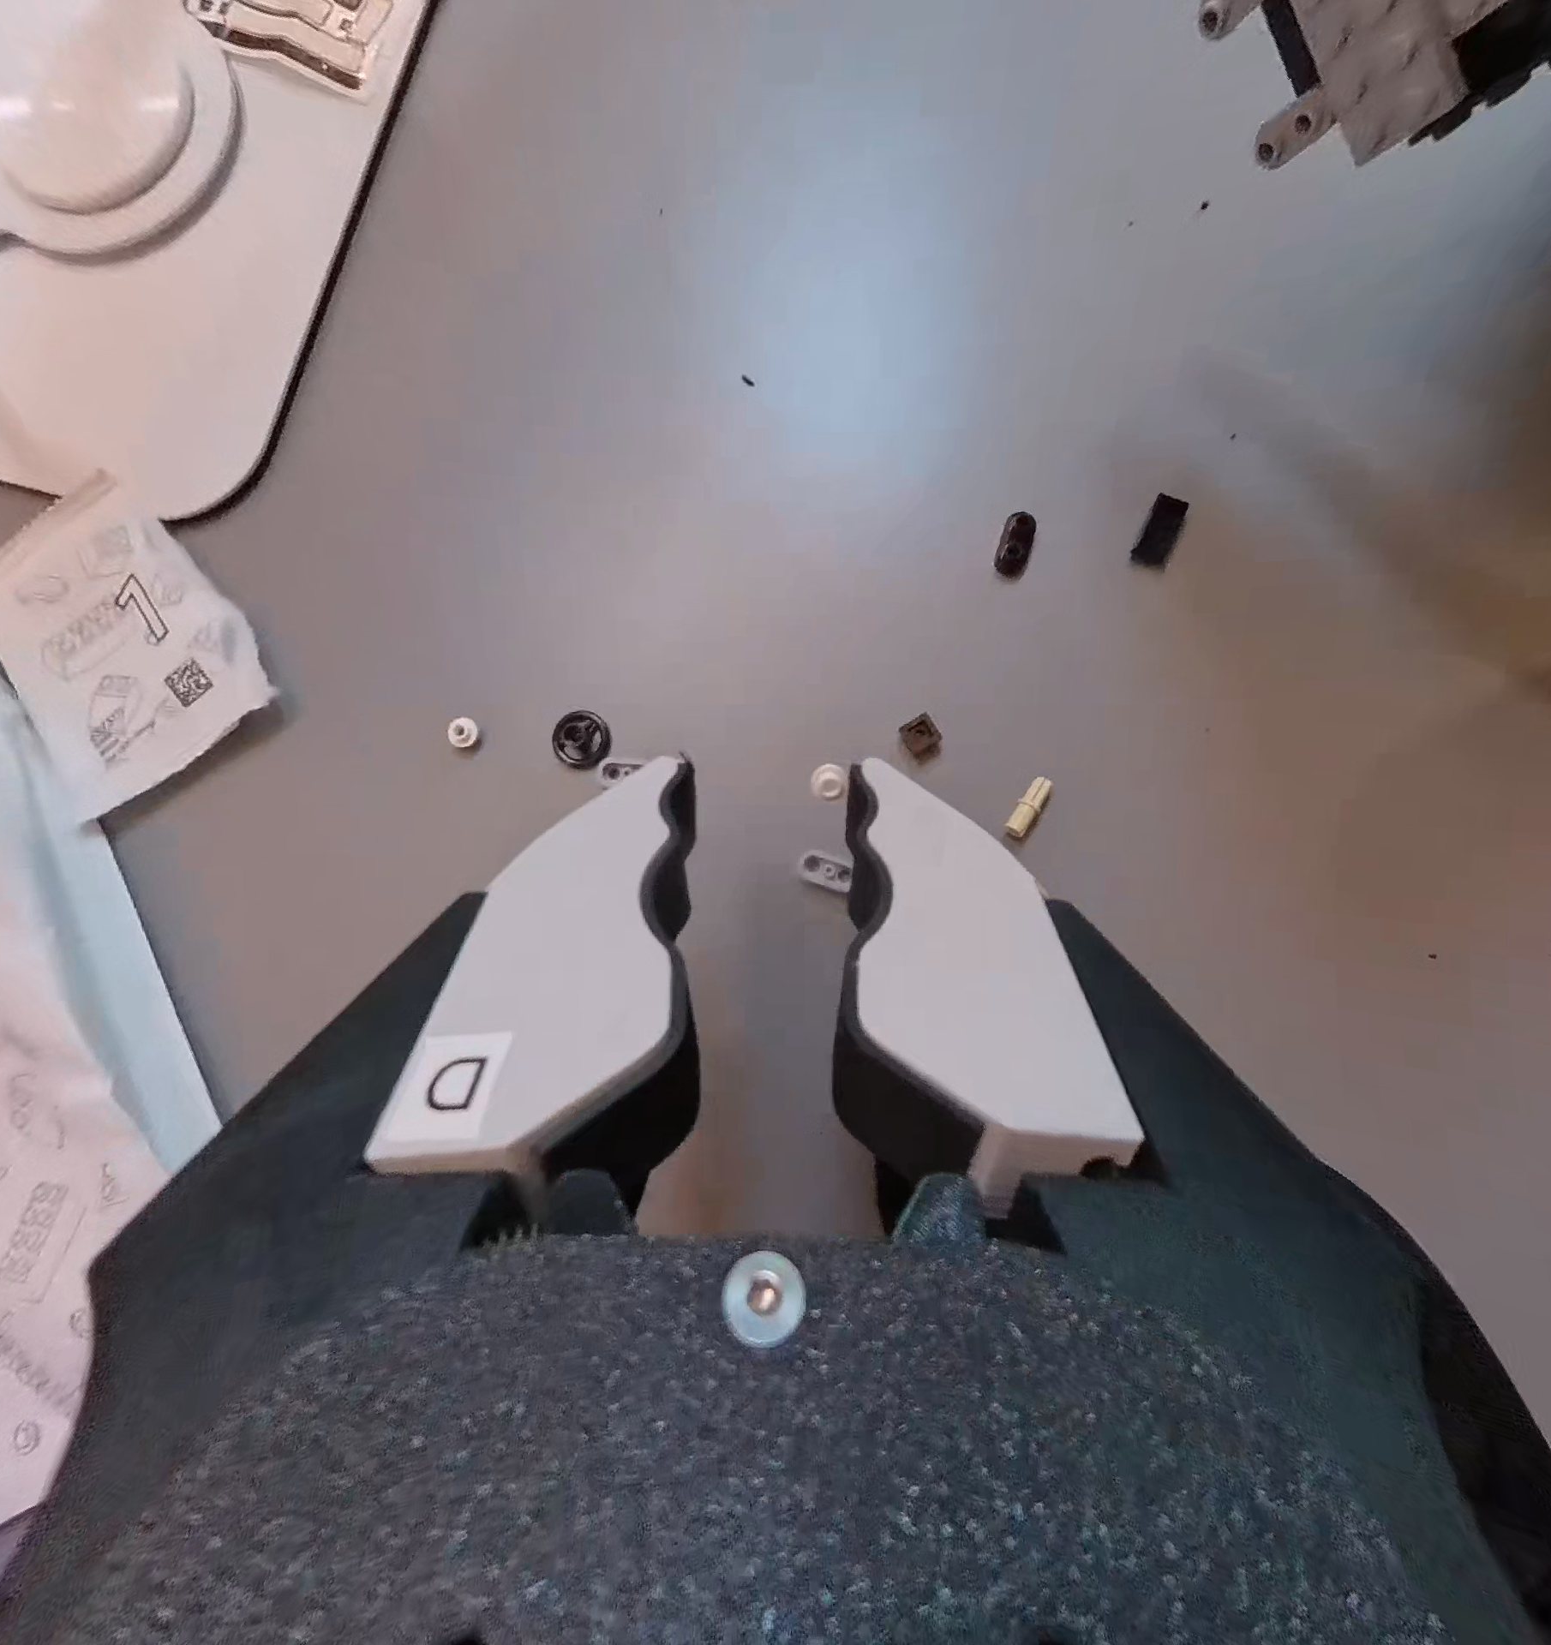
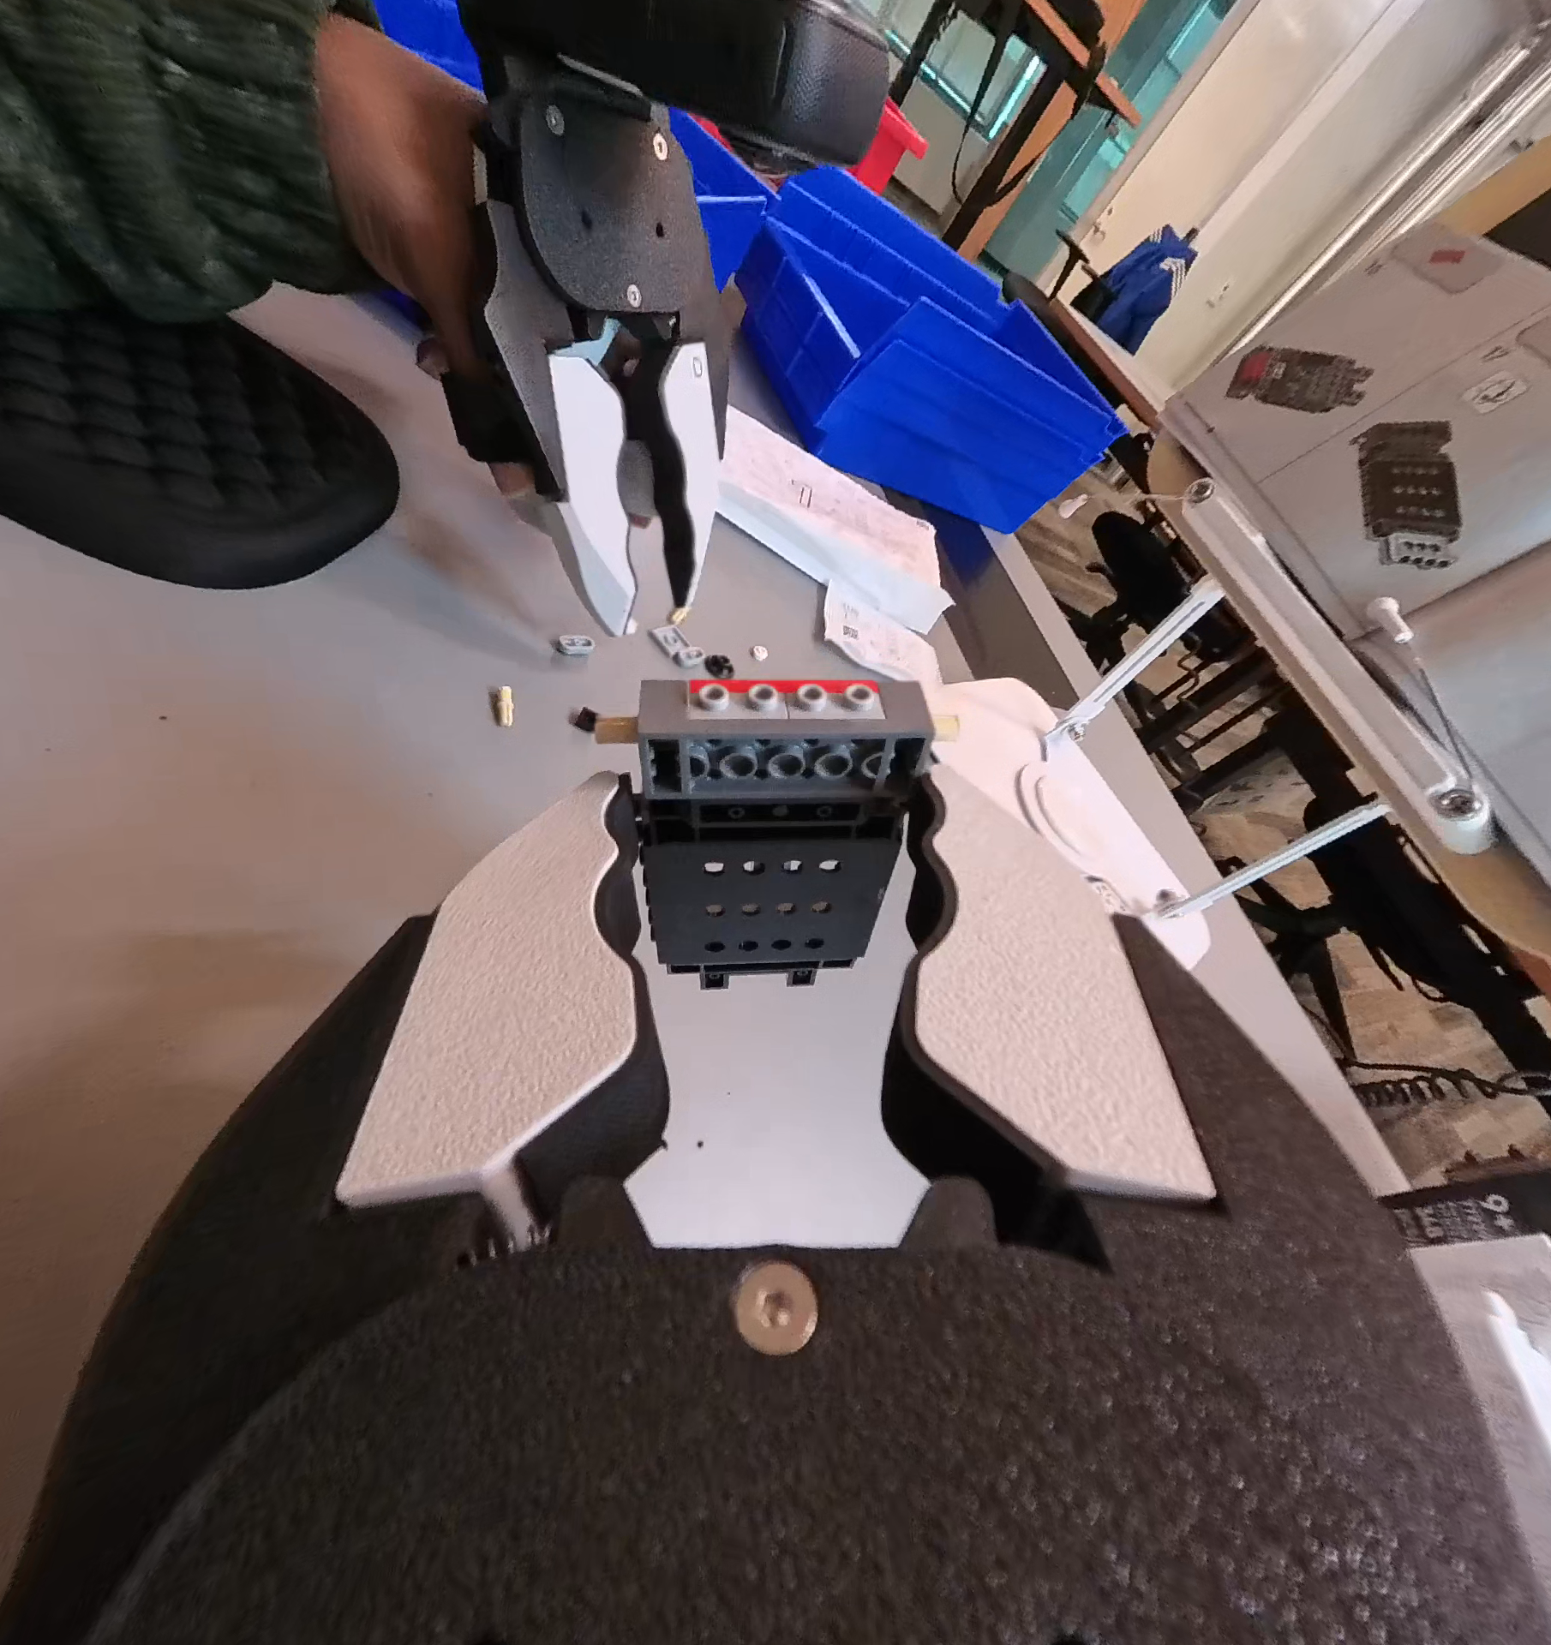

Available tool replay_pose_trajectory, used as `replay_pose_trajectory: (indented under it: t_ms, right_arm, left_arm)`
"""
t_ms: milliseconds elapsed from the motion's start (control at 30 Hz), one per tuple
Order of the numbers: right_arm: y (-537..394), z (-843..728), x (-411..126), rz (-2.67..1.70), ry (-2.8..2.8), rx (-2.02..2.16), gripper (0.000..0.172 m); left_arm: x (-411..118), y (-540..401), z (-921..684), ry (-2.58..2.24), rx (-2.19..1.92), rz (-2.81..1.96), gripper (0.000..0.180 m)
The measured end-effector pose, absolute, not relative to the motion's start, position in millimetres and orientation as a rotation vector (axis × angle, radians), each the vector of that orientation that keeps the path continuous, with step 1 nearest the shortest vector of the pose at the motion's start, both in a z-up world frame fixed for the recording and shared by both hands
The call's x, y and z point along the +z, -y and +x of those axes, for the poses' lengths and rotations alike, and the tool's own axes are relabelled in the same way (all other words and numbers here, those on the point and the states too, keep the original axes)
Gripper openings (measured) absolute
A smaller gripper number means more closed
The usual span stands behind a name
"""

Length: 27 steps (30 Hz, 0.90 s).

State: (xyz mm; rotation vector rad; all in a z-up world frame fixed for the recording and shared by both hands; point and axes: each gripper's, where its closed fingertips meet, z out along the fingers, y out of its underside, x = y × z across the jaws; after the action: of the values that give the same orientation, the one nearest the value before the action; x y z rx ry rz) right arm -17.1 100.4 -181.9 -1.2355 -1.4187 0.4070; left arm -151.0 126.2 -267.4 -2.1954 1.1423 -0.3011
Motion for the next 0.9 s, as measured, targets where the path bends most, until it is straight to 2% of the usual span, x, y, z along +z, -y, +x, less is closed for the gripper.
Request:
replay_pose_trajectory:
  t_ms: [133, 667, 800, 900]
  right_arm:
    - [-101, -18, -187, -1.250, 1.427, 0.420, 0.059]
    - [-98, -22, -198, -1.275, 1.463, 0.426, 0.059]
    - [-99, -22, -198, -1.280, 1.458, 0.436, 0.059]
    - [-97, -23, -196, -1.275, 1.452, 0.453, 0.059]
  left_arm:
    - [-269, -125, -154, -1.186, -0.259, -2.184, 0.052]
    - [-300, -98, -176, -1.355, -0.295, -2.341, 0.079]
    - [-296, -101, -180, -1.339, -0.271, -2.320, 0.078]
    - [-267, -109, -161, -1.252, -0.379, -2.171, 0.058]
